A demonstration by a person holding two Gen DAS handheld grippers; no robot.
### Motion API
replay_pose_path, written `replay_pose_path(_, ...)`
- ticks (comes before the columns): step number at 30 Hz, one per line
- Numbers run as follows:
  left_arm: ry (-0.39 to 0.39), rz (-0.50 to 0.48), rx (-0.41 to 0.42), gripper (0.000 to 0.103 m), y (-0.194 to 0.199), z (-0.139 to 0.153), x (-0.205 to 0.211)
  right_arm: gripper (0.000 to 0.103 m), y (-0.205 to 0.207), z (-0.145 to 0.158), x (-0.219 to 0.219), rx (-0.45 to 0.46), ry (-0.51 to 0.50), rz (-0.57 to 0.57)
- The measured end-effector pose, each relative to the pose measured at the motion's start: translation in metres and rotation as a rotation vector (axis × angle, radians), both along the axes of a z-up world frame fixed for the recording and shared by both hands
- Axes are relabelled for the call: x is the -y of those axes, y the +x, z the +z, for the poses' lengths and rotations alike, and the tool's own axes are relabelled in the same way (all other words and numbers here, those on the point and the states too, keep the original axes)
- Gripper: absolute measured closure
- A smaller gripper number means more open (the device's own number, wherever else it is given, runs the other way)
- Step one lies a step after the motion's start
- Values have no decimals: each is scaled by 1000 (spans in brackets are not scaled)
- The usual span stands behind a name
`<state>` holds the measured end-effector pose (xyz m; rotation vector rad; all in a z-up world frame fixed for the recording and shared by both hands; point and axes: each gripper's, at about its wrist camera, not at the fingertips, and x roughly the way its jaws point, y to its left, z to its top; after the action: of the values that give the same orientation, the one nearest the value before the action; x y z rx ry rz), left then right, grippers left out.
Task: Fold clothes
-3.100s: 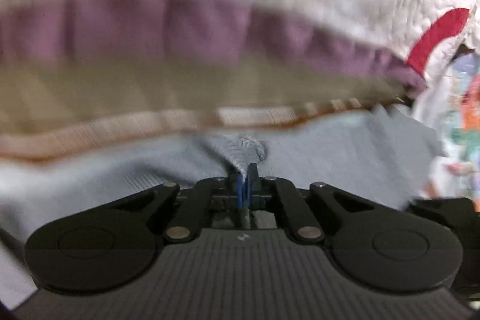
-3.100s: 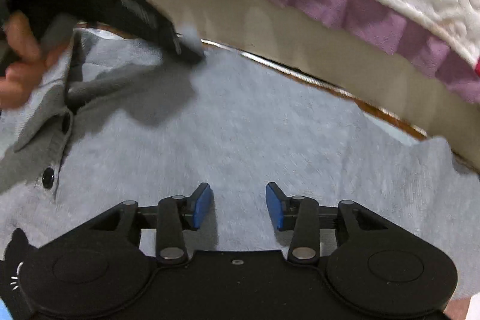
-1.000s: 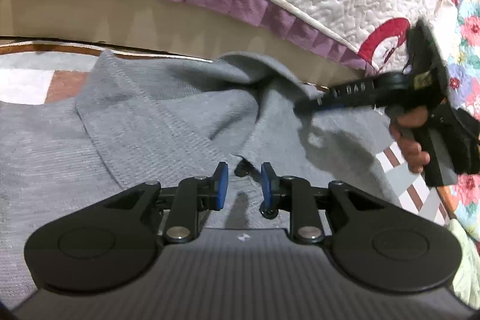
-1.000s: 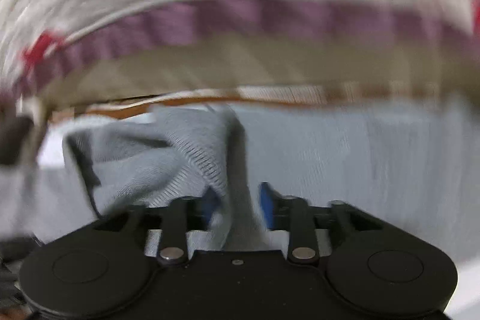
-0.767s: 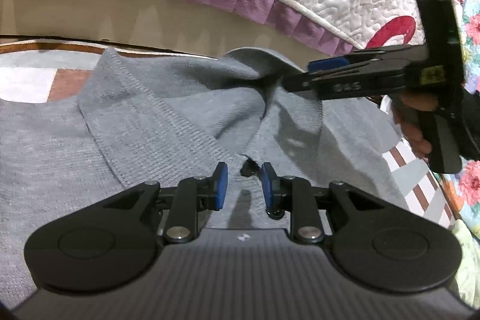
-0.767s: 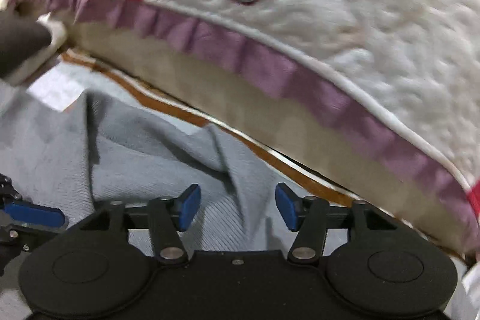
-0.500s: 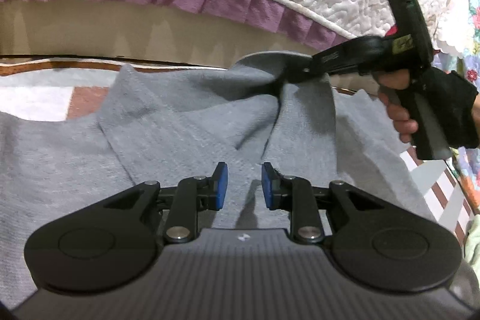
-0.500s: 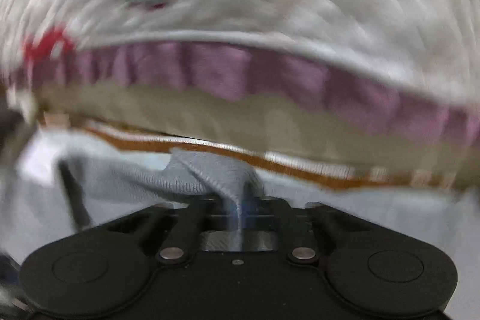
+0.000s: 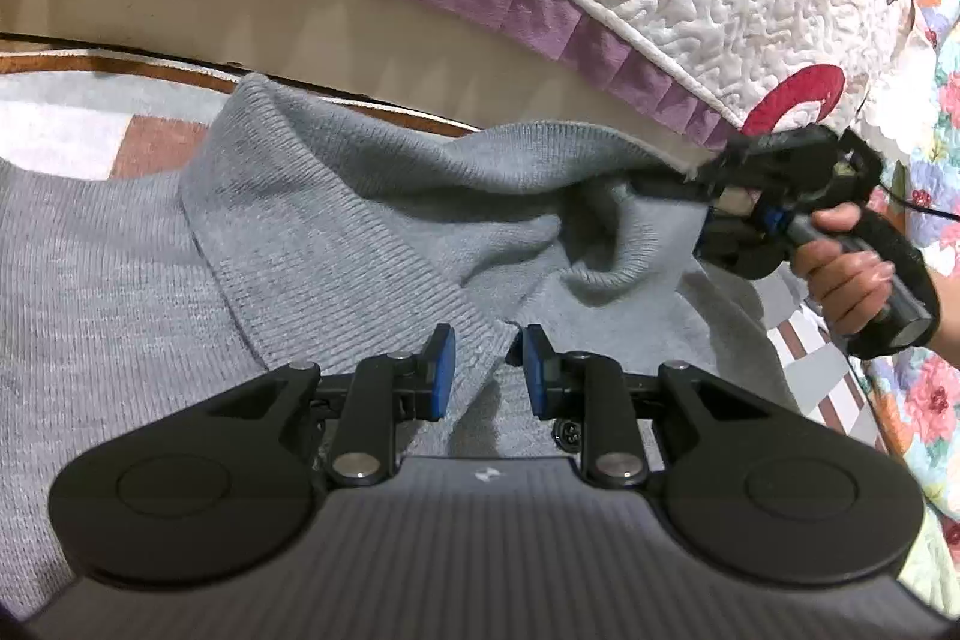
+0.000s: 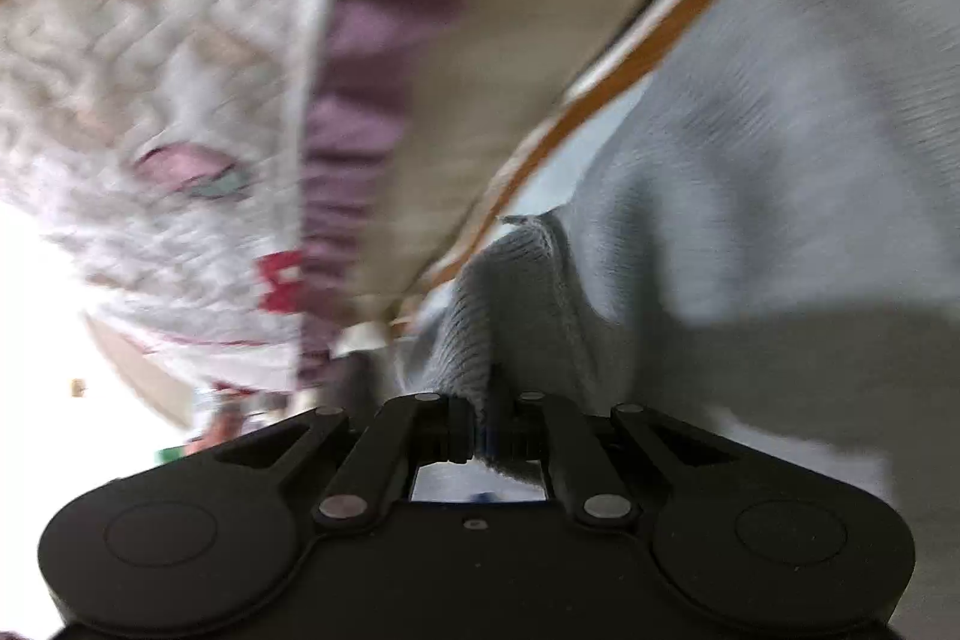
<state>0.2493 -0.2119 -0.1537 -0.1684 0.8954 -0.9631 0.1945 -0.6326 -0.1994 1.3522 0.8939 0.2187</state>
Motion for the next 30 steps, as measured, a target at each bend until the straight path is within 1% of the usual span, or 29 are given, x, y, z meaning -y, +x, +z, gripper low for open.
replay_pose_path(1,2,-1,12,80,-1,0,0,97,-2,1,7,-27,-37,-19)
replay_pose_path(3,4,-3,37,80,-1,1,0,97,0,1,11,-34,-77,-46)
replay_pose_path(5,2,-4,39,79,-1,1,1,95,3,8,11,-47,-151,-65)
replay_pose_path(6,0,-2,33,79,-1,1,1,91,5,15,10,-70,-242,-74)
replay_pose_path(7,-5,-2,29,79,-1,2,1,85,9,23,4,-86,-362,-72)
replay_pose_path(8,-8,-2,29,79,-1,3,2,76,10,32,-5,-80,-496,-45)
replay_pose_path(9,-10,-1,38,79,-1,5,3,73,15,45,-22,-53,-678,3)
replay_pose_path(10,-14,-2,54,78,-1,8,4,73,19,54,-39,-9,-804,67)
replay_pose_path(12,-36,2,70,71,2,15,9,73,24,64,-58,54,-886,148)
replay_pose_path(14,-93,14,10,52,14,18,18,73,26,67,-59,63,-867,109)
replay_pose_path(15,-90,34,-8,52,20,19,27,73,27,68,-57,60,-855,89)
replay_pose_path(18,-77,84,-54,52,37,21,54,73,25,73,-48,29,-911,81)
replay_pose_path(19,-82,106,-93,52,44,19,61,73,27,74,-50,28,-923,89)
replay_pose_path(21,-77,165,-167,52,58,14,73,73,24,75,-45,48,-900,88)
replay_pose_path(22,-51,208,-193,48,66,10,78,73,22,75,-43,58,-885,82)
replay_pose_path(23,-20,252,-215,40,73,6,84,73,21,72,-46,68,-867,74)
replay_pose_path(24,19,297,-228,39,80,2,88,73,20,70,-48,77,-853,65)
replay_pose_path(25,35,331,-243,39,87,-2,92,73,19,70,-49,86,-867,54)
replay_pose_path(26,42,360,-261,41,93,-6,94,73,17,70,-54,100,-910,47)
replay_pose_path(27,26,374,-278,43,98,-10,94,73,17,68,-58,115,-932,61)
replay_pose_path(28,11,383,-280,66,103,-12,94,73,18,67,-59,126,-926,78)
replay_pose_path(29,6,386,-268,99,106,-12,94,73,18,67,-60,137,-920,94)
replay_pose_path(30,28,369,-216,98,108,-8,97,74,19,66,-60,150,-904,108)
